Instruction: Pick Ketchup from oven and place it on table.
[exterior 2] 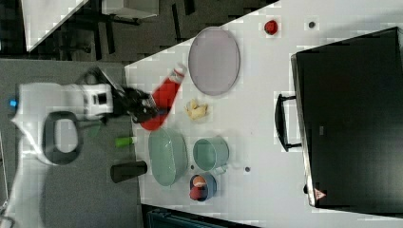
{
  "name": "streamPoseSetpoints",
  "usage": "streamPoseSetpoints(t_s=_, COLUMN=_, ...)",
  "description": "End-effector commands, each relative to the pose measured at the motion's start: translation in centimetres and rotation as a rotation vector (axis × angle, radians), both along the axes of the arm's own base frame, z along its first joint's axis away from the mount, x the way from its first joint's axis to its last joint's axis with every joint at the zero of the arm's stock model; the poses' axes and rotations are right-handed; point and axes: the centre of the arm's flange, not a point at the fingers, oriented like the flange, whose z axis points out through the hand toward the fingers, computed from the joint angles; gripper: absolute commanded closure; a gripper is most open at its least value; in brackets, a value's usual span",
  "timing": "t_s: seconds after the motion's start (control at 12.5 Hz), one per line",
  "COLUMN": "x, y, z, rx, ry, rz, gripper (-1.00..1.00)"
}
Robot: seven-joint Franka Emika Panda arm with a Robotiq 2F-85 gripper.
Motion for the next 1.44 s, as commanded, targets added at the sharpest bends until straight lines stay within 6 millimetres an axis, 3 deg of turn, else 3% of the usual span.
streamPoseSetpoints(t_s=0.08, x=-0.9, y=-6.2, z=-4.5, rx=-0.018, ry=-0.013, rz=-0.146, gripper=-0.23)
streamPoseSetpoints(t_s=0.24, x=-2.7, y=-6.8, z=-8.7, rx=-0.031, ry=-0.018, rz=-0.155, gripper=-0.23)
streamPoseSetpoints(t_s=0.48, x=-4.8, y=-8.1, z=-13.3, rx=-0.047, ry=0.008, rz=-0.179, gripper=-0.23)
streamPoseSetpoints(t_s=0.88, x=-5.7, y=-9.2, z=-20.4, rx=-0.085, ry=0.012, rz=-0.194, gripper=-0.26)
streamPoseSetpoints(t_s=1.04, x=-5.6, y=-9.4, z=-21.9, rx=-0.094, ry=-0.008, rz=-0.194, gripper=-0.69)
streamPoseSetpoints(t_s=1.12, x=-5.4, y=-9.4, z=-21.9, rx=-0.095, ry=-0.019, rz=-0.198, gripper=-0.93)
streamPoseSetpoints(t_s=1.28, x=-4.6, y=-9.6, z=-19.6, rx=-0.087, ry=-0.063, rz=-0.221, gripper=-1.0)
streamPoseSetpoints(t_s=1.36, x=-4.2, y=-9.5, z=-17.3, rx=-0.076, ry=-0.091, rz=-0.255, gripper=-1.0)
streamPoseSetpoints(t_s=1.44, x=-3.6, y=-9.3, z=-13.8, rx=-0.059, ry=-0.129, rz=-0.294, gripper=-1.0)
